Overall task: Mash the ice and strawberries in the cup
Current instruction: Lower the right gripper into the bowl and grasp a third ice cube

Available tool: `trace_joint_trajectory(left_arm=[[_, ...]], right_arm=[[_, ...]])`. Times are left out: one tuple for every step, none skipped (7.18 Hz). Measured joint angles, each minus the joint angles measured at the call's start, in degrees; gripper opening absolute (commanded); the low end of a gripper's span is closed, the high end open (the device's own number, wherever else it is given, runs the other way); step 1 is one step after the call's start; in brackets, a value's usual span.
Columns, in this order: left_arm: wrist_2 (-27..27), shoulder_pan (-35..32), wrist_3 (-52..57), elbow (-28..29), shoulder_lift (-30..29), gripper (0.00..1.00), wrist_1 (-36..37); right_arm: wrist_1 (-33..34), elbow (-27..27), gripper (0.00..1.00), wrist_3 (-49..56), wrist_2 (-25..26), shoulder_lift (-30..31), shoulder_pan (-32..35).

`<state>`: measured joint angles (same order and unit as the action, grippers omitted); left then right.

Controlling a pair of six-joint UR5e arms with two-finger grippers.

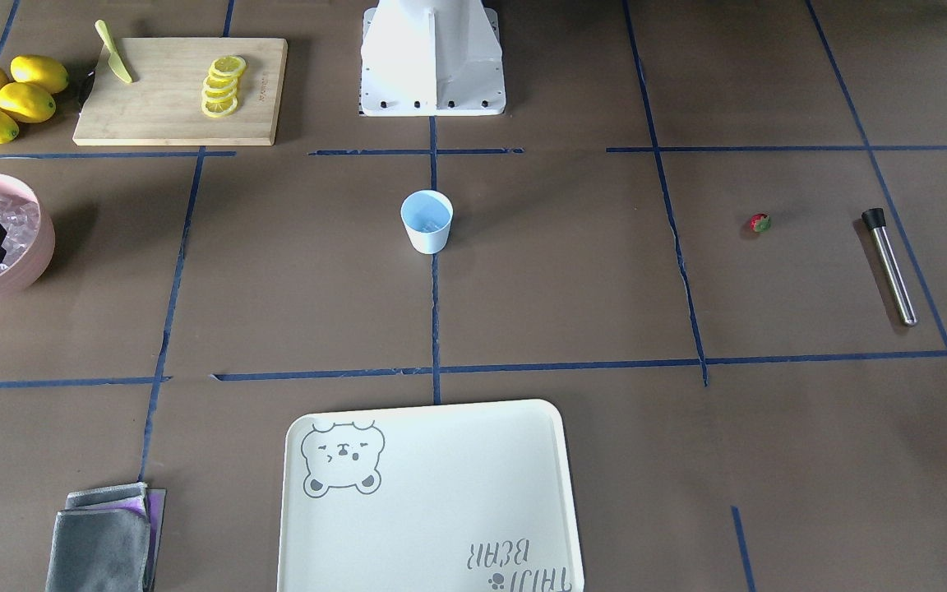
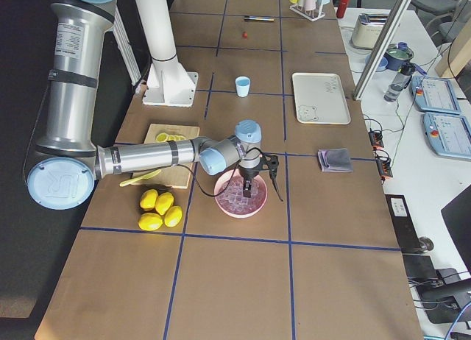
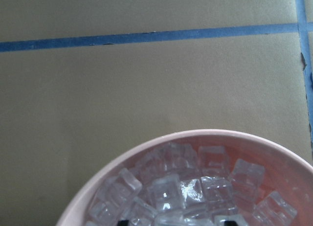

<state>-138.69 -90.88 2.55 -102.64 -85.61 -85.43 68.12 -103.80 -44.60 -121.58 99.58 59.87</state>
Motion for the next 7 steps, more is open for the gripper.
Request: trace_joint_trajectory(left_arm=[[0.0, 0.0, 0.0, 0.0, 0.0, 1.0, 0.0], [0.0, 0.0, 0.0, -0.01, 0.0, 1.0, 0.0], [0.0, 0.0, 0.0, -0.01, 0.0, 1.0, 0.0], [0.0, 0.0, 0.0, -0.01, 0.0, 1.0, 0.0], [0.0, 0.0, 0.0, -0.01, 0.0, 1.0, 0.0], [0.0, 0.0, 0.0, -0.01, 0.0, 1.0, 0.0], [-0.02, 0.0, 0.0, -0.01, 0.0, 1.0, 0.0]], right_arm=[[0.0, 0.0, 0.68, 0.08, -0.14, 0.09, -0.13], [0.0, -0.03, 0.68, 0.2, -0.39, 0.18, -0.27], [0.0, -0.11, 0.67, 0.33, -0.67, 0.32, -0.32], [0.0, -0.15, 0.66, 0.42, -0.9, 0.44, -0.34], [0.0, -0.16, 0.66, 0.49, -1.08, 0.49, -0.39], [0.0, -0.17, 0.66, 0.53, -1.18, 0.51, -0.4], [0.0, -0.18, 0.56, 0.58, -1.24, 0.52, -0.4]])
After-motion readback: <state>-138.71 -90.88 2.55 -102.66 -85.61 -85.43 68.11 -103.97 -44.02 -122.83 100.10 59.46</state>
